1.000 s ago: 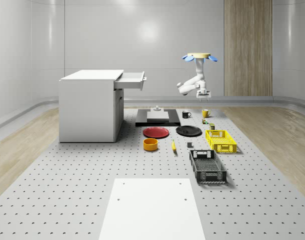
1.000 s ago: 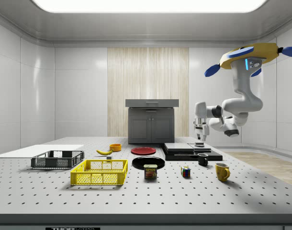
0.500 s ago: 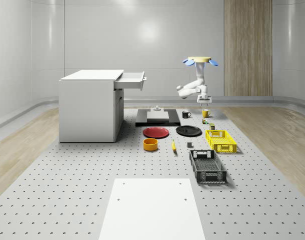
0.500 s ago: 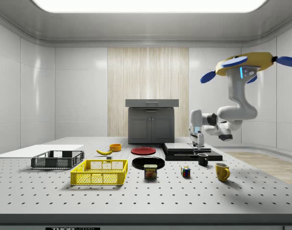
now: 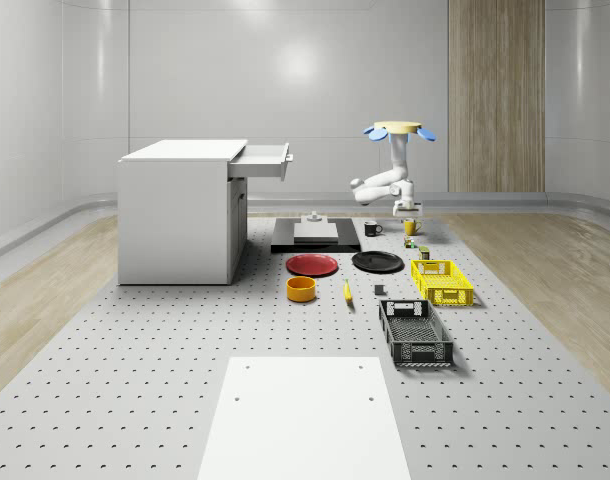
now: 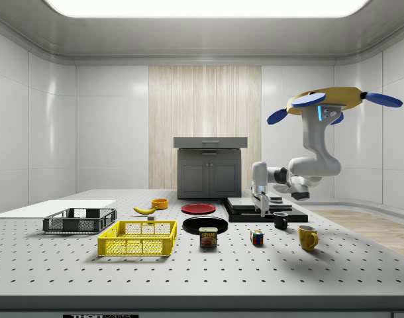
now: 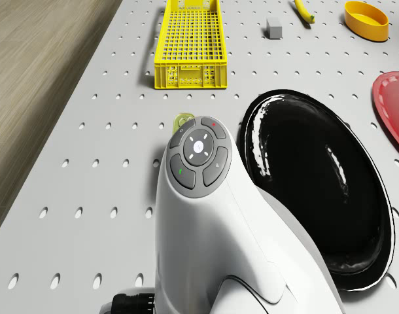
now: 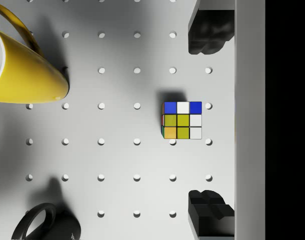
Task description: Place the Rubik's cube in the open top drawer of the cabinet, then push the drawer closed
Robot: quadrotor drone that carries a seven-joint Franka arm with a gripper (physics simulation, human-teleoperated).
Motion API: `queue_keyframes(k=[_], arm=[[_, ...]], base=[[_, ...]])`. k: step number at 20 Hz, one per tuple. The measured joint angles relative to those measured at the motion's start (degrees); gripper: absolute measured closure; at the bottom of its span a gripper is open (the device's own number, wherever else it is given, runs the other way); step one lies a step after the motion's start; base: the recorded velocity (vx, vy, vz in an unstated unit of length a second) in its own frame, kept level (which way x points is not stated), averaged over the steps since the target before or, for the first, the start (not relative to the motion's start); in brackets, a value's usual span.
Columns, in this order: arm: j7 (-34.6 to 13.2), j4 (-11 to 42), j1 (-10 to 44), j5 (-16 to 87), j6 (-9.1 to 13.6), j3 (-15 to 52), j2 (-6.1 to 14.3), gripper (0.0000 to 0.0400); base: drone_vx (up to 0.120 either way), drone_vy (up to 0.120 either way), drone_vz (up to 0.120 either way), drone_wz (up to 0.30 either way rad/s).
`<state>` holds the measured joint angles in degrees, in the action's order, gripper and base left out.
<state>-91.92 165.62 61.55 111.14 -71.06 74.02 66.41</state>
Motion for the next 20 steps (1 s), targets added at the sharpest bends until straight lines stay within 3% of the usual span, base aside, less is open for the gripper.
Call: queue_keyframes(k=[4,9,17,20], arm=[[-0.4,-0.1,0.4,-0.6,-1.0,0.4,1.1,0.0],[-0.8,-0.2,0.9,-1.3,-2.3,0.8,2.5,0.0],[-1.4,-0.3,1.5,-2.3,-4.2,1.4,4.6,0.0],[-1.4,-0.5,1.5,-1.8,-5.4,0.5,5.5,0.0]], base=[[0.01,0.0,-0.12,0.0],[0.104,0.0,-0.12,0.0],[0.0,0.0,-0.12,0.0],[0.0,0.0,0.0,0.0]])
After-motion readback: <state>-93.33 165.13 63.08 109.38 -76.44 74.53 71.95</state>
